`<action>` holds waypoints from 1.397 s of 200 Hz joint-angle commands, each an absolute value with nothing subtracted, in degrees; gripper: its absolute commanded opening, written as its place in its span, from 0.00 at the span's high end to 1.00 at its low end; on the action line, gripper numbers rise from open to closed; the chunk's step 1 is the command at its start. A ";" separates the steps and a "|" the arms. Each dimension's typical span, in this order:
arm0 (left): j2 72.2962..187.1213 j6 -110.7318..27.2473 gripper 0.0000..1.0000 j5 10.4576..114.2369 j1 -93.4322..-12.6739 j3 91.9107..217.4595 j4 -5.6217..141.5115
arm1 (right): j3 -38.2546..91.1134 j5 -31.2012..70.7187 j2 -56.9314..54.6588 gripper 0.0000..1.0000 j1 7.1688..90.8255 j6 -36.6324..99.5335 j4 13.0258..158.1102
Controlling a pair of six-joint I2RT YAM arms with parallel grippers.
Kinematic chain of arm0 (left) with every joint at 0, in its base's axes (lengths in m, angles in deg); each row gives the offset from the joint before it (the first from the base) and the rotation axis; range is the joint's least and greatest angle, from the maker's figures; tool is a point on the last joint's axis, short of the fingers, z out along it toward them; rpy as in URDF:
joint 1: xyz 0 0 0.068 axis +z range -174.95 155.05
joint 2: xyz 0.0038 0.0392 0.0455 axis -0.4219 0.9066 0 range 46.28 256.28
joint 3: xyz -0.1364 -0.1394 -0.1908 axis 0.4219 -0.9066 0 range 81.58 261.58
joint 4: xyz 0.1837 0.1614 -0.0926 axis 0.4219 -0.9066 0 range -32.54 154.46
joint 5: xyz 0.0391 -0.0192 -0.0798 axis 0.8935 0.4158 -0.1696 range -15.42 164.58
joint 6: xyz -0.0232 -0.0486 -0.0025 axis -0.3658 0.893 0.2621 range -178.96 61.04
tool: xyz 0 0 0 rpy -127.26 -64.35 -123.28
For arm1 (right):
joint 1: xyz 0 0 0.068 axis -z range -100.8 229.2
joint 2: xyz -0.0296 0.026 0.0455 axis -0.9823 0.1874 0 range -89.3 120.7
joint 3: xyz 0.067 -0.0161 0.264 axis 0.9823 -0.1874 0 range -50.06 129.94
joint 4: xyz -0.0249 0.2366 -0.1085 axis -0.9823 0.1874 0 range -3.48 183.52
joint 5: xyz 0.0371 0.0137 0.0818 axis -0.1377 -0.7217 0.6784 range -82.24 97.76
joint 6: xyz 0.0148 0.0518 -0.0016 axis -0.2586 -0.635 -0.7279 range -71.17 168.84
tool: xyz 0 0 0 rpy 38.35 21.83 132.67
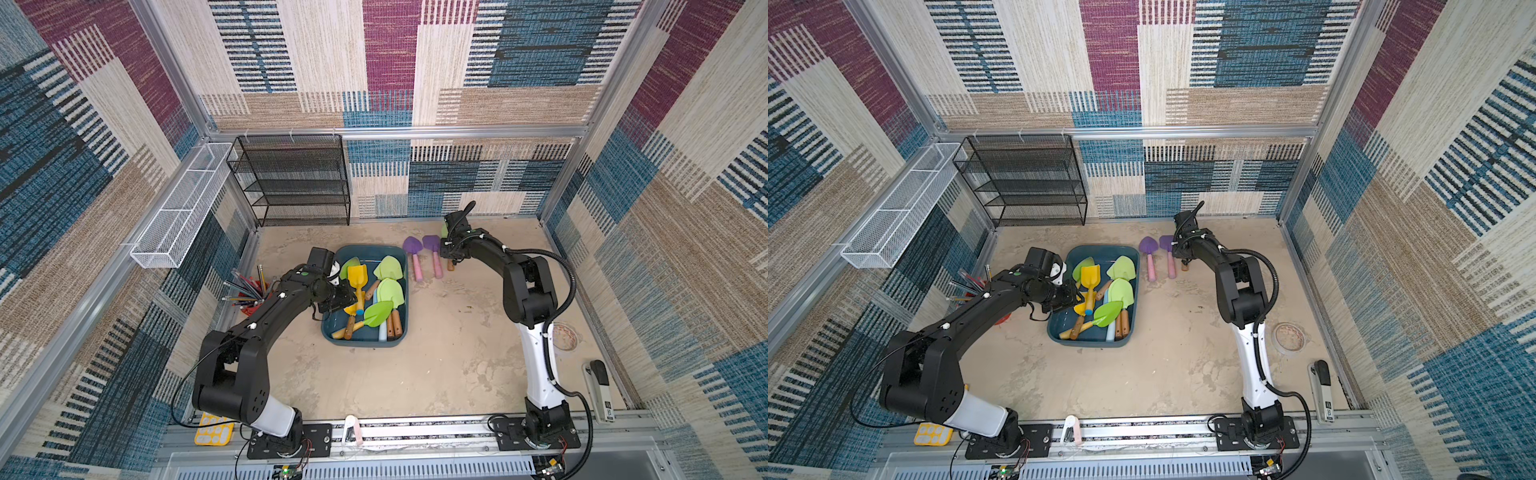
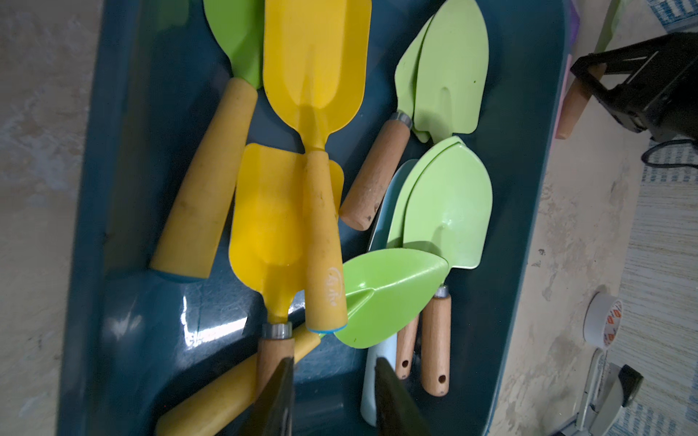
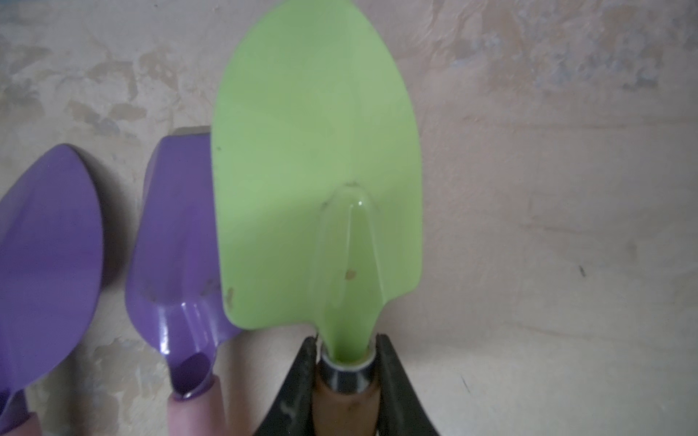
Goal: Take the shovel out of the storage box
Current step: Place the shovel at the center of the board, then pick up the shovel from the storage box.
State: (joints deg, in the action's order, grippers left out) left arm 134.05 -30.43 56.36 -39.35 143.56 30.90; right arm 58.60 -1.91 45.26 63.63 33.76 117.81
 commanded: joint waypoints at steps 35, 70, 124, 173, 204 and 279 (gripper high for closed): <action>134.42 -30.87 0.61 56.65 -39.37 143.45 31.52 | 60.72 -3.60 47.18 0.67 63.77 34.15 119.55; 135.20 -30.67 0.60 56.73 -39.45 143.76 31.52 | 61.13 -3.01 46.73 0.51 63.81 34.41 119.74; 136.49 -30.62 0.60 57.84 -39.68 145.10 31.18 | 58.45 -1.16 39.35 0.40 63.80 33.77 118.85; 139.46 -31.52 0.60 61.55 -41.07 148.46 28.49 | 47.50 6.19 26.52 0.38 63.74 31.20 113.49; 142.39 -32.23 0.60 64.47 -42.73 151.30 26.21 | 38.69 11.61 19.48 0.37 63.16 29.74 109.45; 148.82 -32.86 0.59 69.08 -46.07 154.77 24.30 | 26.63 16.39 11.88 0.27 62.35 29.24 104.56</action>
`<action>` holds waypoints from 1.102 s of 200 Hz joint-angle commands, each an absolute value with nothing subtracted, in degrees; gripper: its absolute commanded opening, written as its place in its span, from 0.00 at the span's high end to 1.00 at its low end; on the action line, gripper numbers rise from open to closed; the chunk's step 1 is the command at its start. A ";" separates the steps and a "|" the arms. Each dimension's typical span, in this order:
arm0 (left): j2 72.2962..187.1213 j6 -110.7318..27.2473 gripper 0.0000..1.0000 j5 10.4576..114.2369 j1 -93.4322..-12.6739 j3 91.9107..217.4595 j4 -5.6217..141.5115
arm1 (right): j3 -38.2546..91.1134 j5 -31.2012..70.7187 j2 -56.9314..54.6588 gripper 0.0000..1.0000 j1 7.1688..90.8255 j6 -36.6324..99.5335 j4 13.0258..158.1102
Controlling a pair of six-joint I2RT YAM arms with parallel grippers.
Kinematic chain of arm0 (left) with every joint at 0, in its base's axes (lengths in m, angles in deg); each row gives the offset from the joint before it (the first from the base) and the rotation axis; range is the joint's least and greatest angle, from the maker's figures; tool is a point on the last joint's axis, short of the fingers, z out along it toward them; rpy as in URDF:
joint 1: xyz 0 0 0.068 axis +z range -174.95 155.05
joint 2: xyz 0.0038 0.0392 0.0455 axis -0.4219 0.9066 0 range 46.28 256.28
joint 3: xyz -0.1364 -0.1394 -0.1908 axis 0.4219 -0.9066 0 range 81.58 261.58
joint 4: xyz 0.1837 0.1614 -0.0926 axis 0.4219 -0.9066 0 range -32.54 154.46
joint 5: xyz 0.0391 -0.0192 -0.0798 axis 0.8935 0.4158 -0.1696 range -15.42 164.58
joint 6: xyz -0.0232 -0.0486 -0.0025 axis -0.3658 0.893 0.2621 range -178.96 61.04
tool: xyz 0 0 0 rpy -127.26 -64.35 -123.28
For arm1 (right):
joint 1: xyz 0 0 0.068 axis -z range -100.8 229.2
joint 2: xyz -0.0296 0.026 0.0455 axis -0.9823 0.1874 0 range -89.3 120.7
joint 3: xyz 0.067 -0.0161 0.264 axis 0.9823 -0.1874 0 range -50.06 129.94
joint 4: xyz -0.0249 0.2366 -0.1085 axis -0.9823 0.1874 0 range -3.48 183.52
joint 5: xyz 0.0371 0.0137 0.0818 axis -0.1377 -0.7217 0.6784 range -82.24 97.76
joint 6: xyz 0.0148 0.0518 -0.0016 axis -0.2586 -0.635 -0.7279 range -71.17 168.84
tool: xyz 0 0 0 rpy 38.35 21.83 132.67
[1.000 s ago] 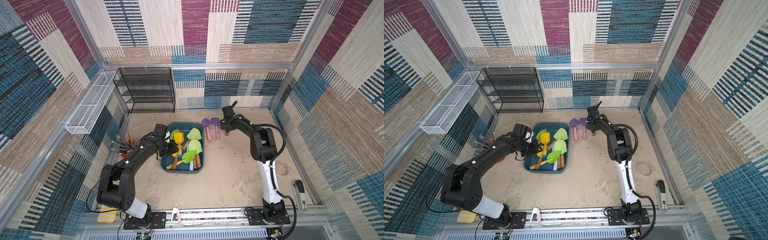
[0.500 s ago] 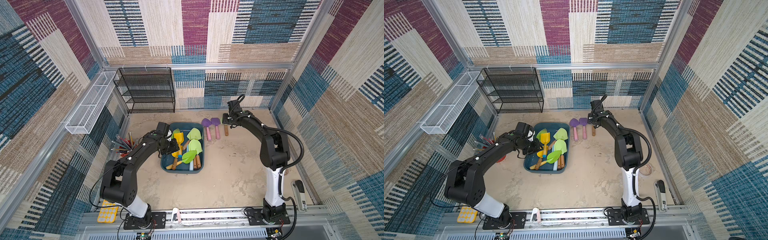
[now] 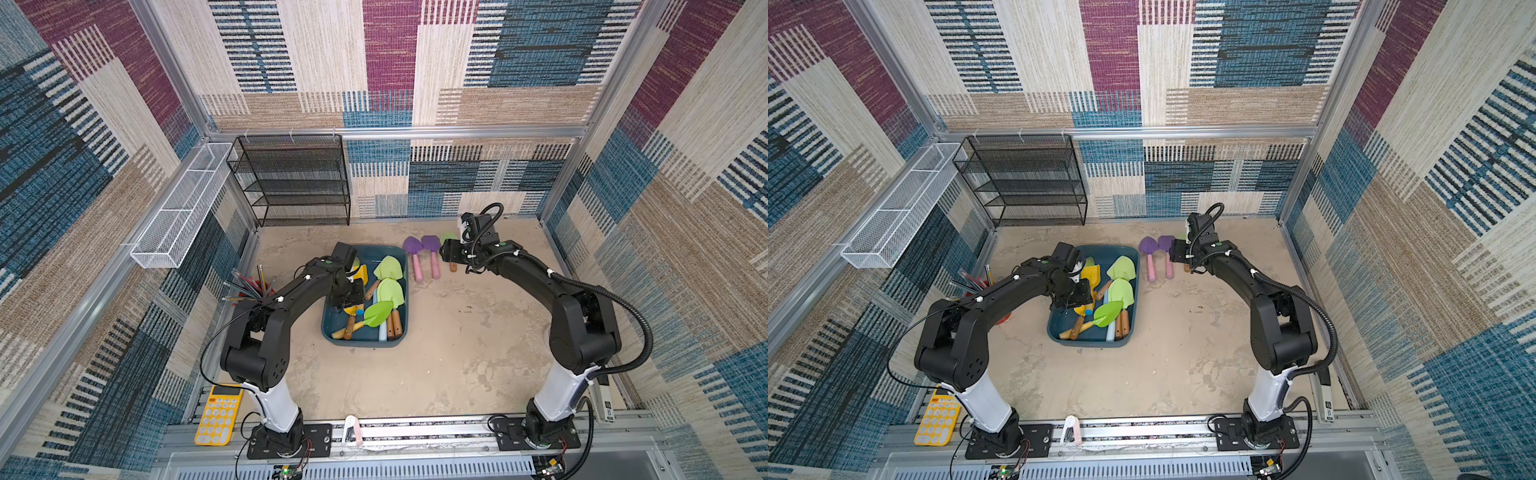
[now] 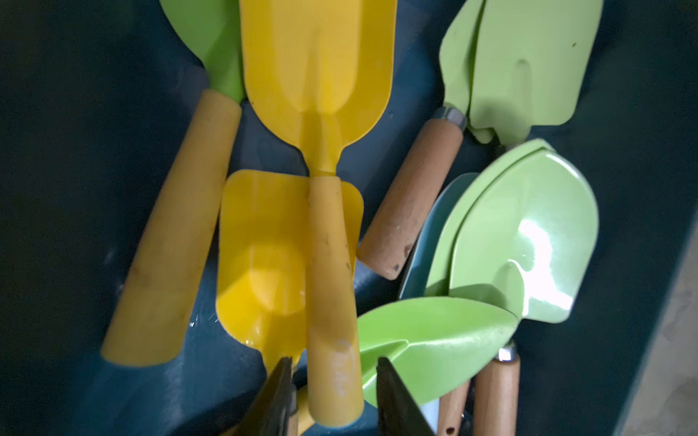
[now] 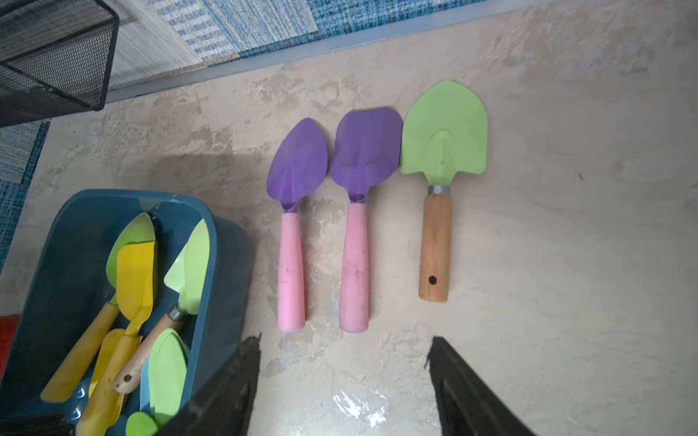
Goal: Take the shovel out of the storage box
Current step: Pick up the shovel from the storage box.
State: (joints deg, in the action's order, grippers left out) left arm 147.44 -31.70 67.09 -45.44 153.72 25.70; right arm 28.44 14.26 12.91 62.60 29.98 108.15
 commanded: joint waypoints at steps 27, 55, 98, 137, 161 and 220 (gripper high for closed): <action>150.37 -33.03 0.59 69.78 -46.92 155.58 23.78 | 24.87 16.75 11.40 0.27 62.10 29.15 103.67; 151.21 -33.30 0.59 71.72 -47.37 155.98 22.83 | 24.18 16.85 11.19 0.27 61.94 29.23 103.44; 152.51 -33.98 0.61 72.96 -47.78 156.89 22.05 | 24.15 17.10 11.33 0.28 61.73 29.24 103.22; 153.92 -34.36 0.65 73.20 -48.16 158.22 21.58 | 24.30 16.99 11.10 0.29 61.65 29.32 103.33; 154.21 -34.35 0.71 73.23 -48.40 158.48 21.54 | 24.12 16.83 10.74 0.31 61.71 29.24 103.17; 152.15 -34.02 0.92 73.86 -48.59 158.24 20.72 | 23.77 16.97 9.24 0.34 61.26 28.66 102.87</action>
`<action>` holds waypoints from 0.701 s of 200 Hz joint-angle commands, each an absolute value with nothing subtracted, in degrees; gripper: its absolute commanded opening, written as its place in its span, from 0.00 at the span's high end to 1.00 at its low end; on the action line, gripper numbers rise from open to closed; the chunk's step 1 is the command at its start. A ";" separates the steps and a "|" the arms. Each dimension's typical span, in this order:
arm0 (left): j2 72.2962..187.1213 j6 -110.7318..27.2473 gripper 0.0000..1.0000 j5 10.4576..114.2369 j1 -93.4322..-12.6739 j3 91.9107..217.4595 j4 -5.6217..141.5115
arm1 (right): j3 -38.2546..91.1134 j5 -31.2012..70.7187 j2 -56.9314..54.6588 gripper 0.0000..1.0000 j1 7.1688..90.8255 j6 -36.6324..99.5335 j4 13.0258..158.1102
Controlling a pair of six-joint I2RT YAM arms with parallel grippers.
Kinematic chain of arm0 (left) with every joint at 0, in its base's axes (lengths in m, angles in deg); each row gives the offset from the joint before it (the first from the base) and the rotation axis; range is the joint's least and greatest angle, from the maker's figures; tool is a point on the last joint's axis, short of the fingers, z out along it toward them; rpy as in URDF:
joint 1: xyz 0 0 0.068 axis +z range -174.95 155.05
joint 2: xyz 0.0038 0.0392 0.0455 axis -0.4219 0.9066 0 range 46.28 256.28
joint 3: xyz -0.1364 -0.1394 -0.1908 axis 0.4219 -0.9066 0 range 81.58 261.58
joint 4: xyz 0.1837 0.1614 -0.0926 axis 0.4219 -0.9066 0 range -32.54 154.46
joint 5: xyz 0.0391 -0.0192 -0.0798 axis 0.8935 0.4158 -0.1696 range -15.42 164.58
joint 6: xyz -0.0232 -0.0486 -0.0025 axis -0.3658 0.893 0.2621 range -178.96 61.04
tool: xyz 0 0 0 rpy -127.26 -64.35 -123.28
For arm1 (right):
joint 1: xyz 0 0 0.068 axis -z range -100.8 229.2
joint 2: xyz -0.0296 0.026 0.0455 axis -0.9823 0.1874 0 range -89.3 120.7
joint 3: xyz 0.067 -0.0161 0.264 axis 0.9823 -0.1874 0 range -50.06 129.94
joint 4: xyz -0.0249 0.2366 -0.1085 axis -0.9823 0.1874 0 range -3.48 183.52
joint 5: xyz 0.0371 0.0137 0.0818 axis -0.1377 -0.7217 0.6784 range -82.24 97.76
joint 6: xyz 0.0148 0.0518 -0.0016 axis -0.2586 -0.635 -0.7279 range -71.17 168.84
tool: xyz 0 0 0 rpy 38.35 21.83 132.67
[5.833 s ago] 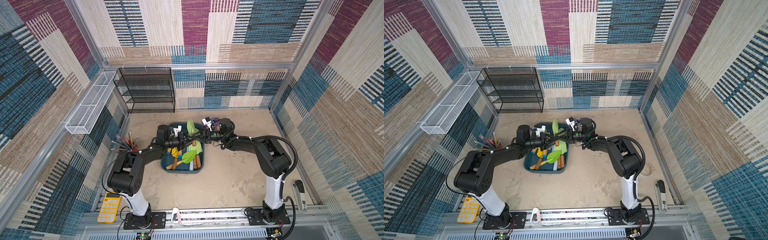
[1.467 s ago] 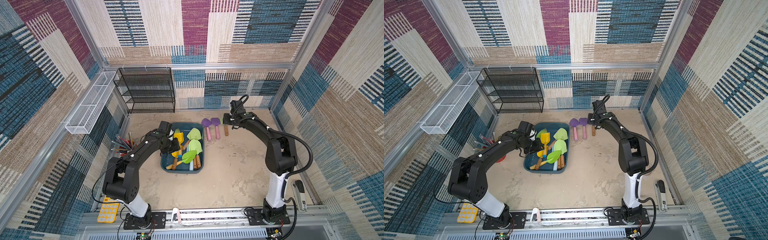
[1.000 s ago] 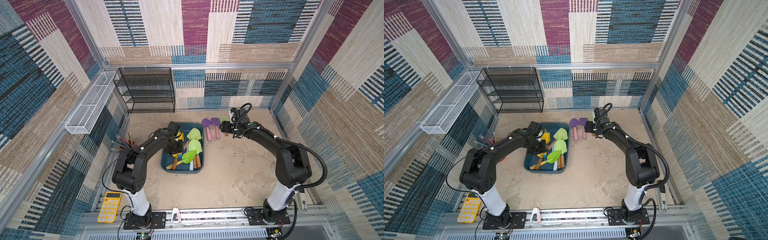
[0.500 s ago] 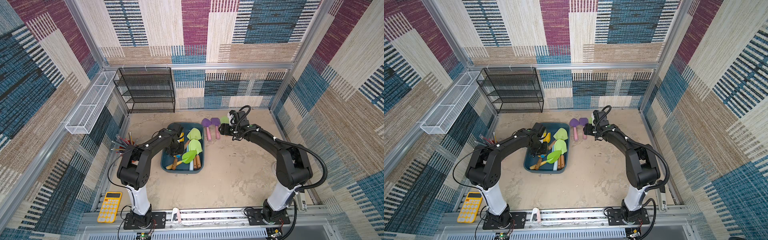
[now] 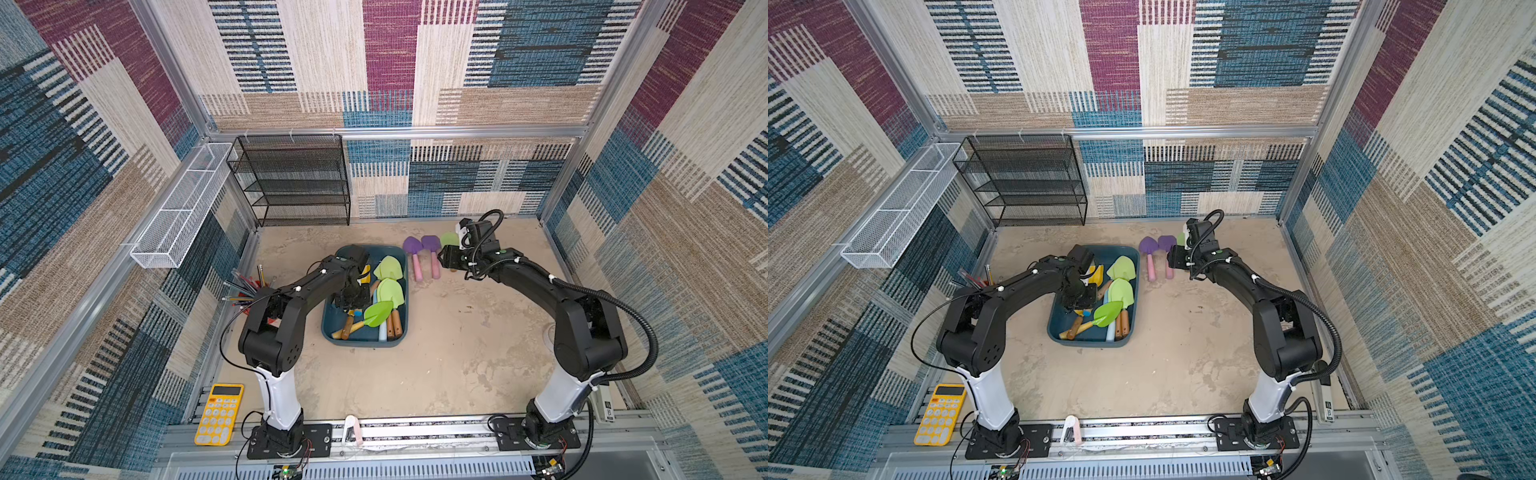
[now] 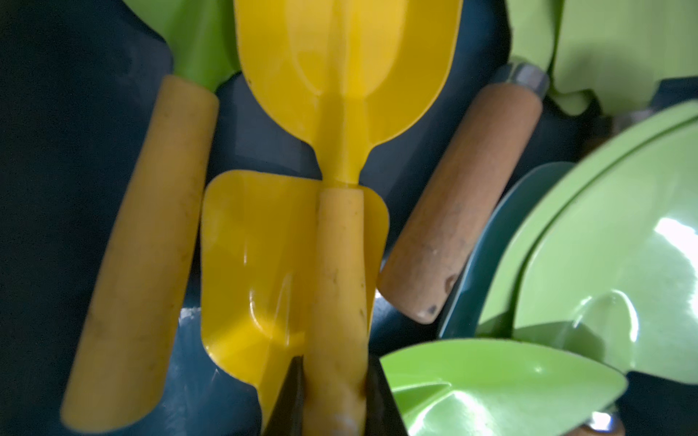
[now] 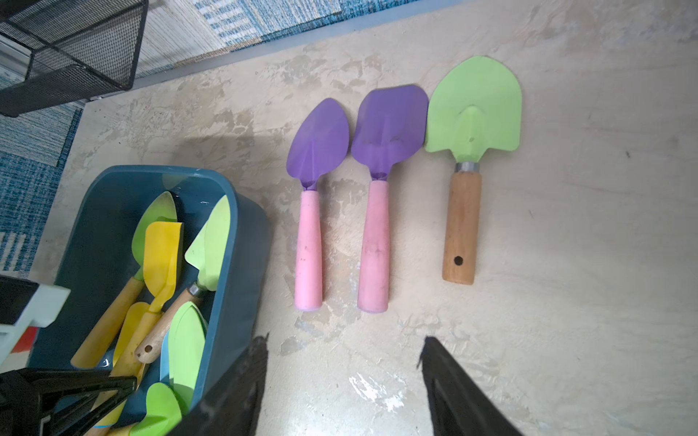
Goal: Take the shovel out of the storage box
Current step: Pick up the shovel from the storage box.
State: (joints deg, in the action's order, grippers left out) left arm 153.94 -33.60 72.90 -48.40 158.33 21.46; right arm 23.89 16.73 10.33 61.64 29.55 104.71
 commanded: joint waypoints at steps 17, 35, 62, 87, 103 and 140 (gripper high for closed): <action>150.09 -33.91 0.95 74.21 -48.55 158.05 20.36 | 23.59 16.99 8.46 0.34 60.91 28.43 102.78; 148.45 -34.05 0.96 74.05 -48.52 158.44 19.52 | 23.12 17.69 7.50 0.34 60.48 28.05 102.43; 146.48 -33.92 0.97 72.55 -48.51 158.99 19.02 | 22.51 19.73 6.43 0.34 59.79 27.07 101.62; 145.12 -33.49 0.97 69.92 -48.51 159.67 18.93 | 21.85 23.12 5.71 0.34 59.17 25.74 100.32; 144.69 -32.99 0.96 68.27 -48.42 160.22 18.93 | 21.25 26.16 5.32 0.34 58.60 24.48 98.98; 143.12 -30.58 0.95 60.26 -47.82 159.54 22.32 | 18.19 35.53 4.13 0.32 57.52 20.11 92.58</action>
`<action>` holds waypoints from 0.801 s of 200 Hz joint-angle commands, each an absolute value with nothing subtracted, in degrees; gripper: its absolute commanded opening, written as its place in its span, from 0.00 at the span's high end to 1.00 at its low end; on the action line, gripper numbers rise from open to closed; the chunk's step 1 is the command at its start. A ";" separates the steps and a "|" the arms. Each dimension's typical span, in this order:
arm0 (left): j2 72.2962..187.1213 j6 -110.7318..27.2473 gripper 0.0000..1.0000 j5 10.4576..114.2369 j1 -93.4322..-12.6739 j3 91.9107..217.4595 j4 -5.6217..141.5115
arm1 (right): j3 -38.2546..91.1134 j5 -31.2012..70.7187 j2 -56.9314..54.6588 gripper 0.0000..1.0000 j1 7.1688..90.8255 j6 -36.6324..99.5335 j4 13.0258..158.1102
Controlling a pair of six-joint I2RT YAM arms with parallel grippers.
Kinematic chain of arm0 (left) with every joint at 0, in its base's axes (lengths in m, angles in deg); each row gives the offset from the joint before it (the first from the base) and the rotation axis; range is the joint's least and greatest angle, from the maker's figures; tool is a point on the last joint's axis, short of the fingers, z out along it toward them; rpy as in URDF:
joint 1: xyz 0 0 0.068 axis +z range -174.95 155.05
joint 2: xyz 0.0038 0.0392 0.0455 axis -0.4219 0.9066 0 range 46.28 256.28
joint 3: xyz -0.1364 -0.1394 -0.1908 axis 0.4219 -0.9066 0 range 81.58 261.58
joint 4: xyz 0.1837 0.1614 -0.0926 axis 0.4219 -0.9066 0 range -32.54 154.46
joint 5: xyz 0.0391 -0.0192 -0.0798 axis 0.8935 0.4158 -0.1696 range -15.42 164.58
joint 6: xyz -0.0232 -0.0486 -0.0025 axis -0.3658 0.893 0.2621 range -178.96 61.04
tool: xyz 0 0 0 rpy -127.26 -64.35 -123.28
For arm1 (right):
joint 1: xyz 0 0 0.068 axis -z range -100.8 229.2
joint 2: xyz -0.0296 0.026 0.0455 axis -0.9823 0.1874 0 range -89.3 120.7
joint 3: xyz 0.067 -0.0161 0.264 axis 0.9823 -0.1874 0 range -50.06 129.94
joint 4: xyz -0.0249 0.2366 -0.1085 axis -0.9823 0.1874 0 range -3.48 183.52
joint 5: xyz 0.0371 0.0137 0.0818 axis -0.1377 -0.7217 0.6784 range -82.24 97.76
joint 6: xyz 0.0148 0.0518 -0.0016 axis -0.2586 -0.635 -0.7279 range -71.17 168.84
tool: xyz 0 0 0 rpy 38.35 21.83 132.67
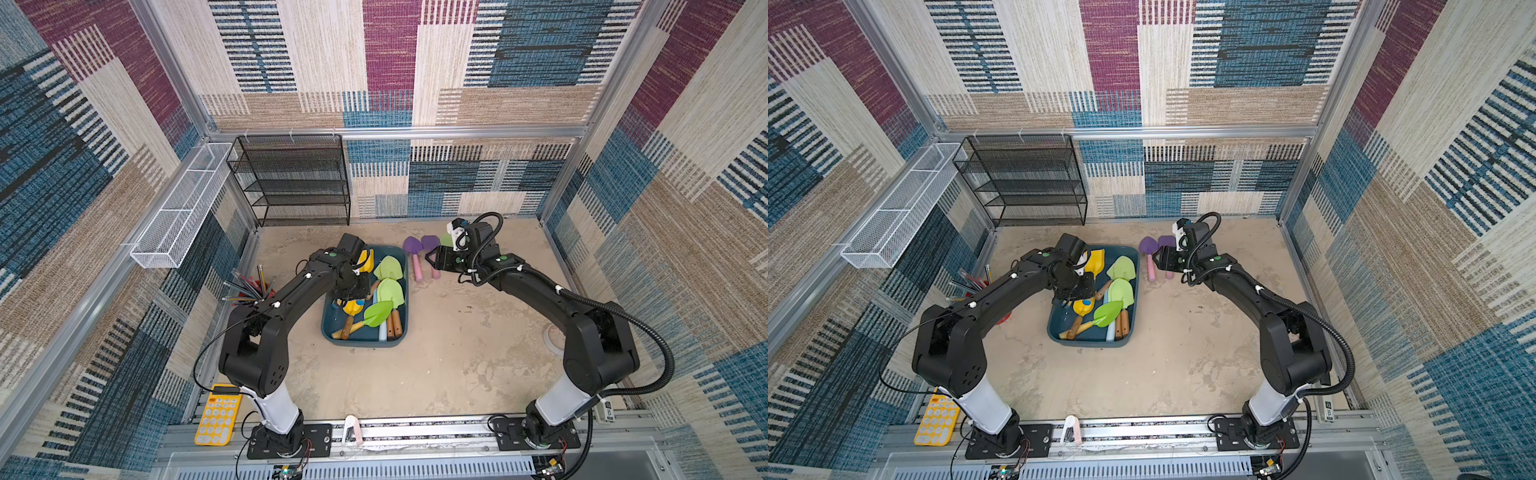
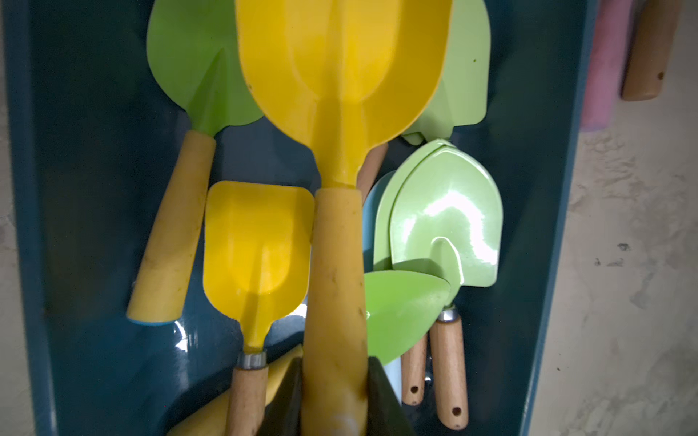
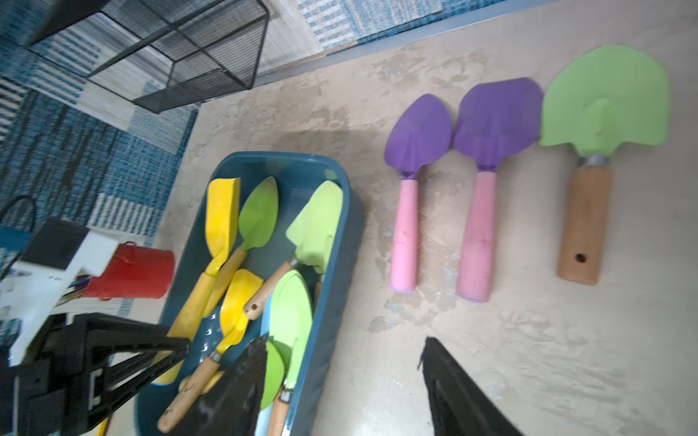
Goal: Take the shovel out of the storage box
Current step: Pick up the shovel from the storage box.
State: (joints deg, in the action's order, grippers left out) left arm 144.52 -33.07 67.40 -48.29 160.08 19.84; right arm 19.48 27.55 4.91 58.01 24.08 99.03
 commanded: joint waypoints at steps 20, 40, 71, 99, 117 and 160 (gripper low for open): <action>141.88 -28.60 0.92 55.43 -47.41 158.34 26.39 | 16.51 40.47 4.25 0.31 56.98 17.51 88.41; 141.49 -26.51 0.93 50.62 -46.87 157.02 30.33 | 14.98 45.38 4.87 0.30 56.45 14.72 84.03; 140.72 -20.38 0.92 41.91 -45.50 152.62 39.88 | 12.60 51.84 6.42 0.29 55.31 10.25 76.33; 140.19 -16.97 0.92 37.41 -44.87 149.79 45.37 | 10.91 56.09 8.19 0.29 54.04 6.02 69.59; 139.42 -13.92 0.92 35.12 -44.34 147.48 49.63 | 10.42 57.60 9.38 0.29 53.24 3.96 66.53; 138.32 -6.87 0.92 30.74 -43.85 142.66 60.89 | 10.87 60.33 12.68 0.30 52.40 -0.72 60.48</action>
State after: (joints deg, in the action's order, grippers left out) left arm 139.07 -12.11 35.16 -43.91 144.23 51.16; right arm 10.30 57.12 11.27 52.61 3.41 67.36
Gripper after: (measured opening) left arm 0.263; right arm 0.710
